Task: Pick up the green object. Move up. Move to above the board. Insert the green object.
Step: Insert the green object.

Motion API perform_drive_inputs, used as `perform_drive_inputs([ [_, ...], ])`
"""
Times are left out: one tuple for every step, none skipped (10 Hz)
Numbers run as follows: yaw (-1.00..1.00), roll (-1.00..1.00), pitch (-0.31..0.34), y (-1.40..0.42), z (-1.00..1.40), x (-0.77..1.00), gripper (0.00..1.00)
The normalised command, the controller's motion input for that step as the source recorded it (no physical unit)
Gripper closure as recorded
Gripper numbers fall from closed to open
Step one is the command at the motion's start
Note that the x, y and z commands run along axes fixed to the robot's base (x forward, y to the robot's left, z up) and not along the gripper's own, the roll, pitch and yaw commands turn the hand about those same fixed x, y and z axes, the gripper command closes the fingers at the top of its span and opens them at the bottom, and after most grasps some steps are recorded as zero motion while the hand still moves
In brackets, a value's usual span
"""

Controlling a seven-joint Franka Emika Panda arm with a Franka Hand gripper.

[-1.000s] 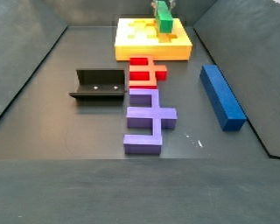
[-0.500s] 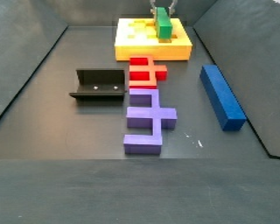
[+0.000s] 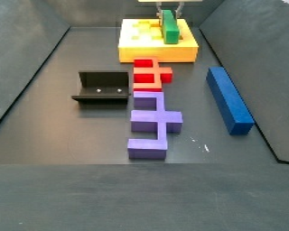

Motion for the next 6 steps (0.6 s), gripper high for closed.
perform_drive_inputs([
  [-0.05, -0.07, -0.061, 0.00, -0.16, 0.00, 1.00],
  [-0.09, -0.06, -0.067, 0.00, -0.21, 0.00, 1.00],
  [-0.03, -0.03, -0.061, 0.03, -0.20, 0.00, 1.00],
  [-0.07, 0.00, -0.037, 0.02, -0.23, 0.05, 1.00],
  [-0.10, 0.00, -0.034, 0.01, -0.24, 0.05, 1.00],
  [-0.08, 0.00, -0.040, 0.00, -0.25, 0.13, 1.00],
])
